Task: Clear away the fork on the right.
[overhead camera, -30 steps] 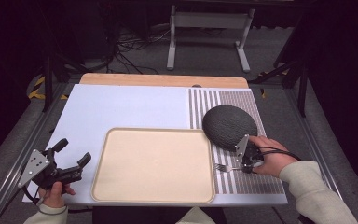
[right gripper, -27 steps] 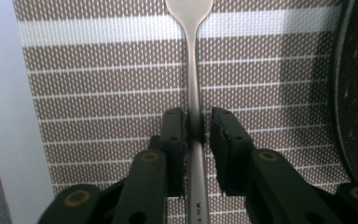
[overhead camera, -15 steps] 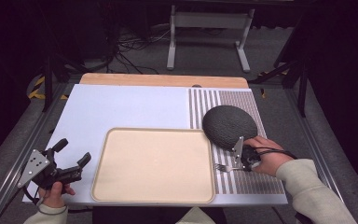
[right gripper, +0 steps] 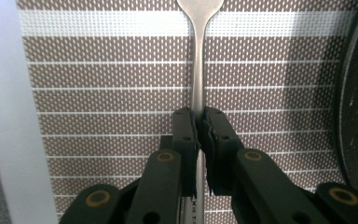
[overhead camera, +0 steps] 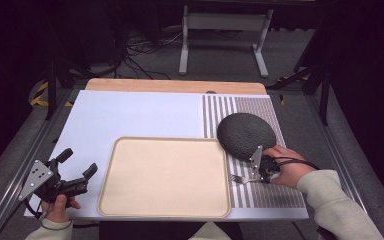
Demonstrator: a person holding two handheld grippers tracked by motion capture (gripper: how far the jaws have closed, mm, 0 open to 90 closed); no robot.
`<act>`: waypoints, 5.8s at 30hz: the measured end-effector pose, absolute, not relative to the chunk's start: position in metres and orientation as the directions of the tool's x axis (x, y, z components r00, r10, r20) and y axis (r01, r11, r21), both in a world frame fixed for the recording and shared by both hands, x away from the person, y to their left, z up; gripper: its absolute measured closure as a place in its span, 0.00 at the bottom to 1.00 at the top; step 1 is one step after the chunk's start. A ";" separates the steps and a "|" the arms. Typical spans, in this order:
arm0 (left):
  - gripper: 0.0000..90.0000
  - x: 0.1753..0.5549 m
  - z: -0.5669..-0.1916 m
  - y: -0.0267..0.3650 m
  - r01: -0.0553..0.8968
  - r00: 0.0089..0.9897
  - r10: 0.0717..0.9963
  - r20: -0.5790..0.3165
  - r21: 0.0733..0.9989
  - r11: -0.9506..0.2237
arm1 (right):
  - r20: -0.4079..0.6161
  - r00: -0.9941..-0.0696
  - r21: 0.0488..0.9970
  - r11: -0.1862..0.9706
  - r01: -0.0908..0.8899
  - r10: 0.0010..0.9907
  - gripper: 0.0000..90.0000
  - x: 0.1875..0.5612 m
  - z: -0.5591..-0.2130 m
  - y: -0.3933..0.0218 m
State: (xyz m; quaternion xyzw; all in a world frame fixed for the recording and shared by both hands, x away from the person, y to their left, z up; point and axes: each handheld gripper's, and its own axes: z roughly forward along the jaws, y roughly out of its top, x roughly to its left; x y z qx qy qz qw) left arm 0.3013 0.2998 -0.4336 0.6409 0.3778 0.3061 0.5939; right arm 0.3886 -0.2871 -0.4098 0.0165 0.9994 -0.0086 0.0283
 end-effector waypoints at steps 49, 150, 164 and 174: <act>0.04 0.301 -0.433 0.301 0.124 0.520 0.851 -0.072 0.992 0.008 | -0.093 -0.942 0.351 0.896 0.271 0.321 0.93 0.388 -0.328 -0.256; 0.04 0.304 -0.433 0.303 0.131 0.522 0.850 -0.078 0.991 0.011 | 0.242 -0.376 0.071 0.370 0.926 0.895 0.93 0.399 -0.413 -0.138; 0.04 0.304 -0.432 0.304 0.128 0.521 0.850 -0.077 0.992 0.011 | 0.241 -0.381 0.064 0.377 0.924 0.893 0.87 0.400 -0.416 -0.140; 0.04 0.304 -0.432 0.303 0.130 0.520 0.850 -0.080 0.991 0.013 | 0.253 -0.411 0.123 0.392 0.912 0.876 0.77 0.399 -0.407 -0.143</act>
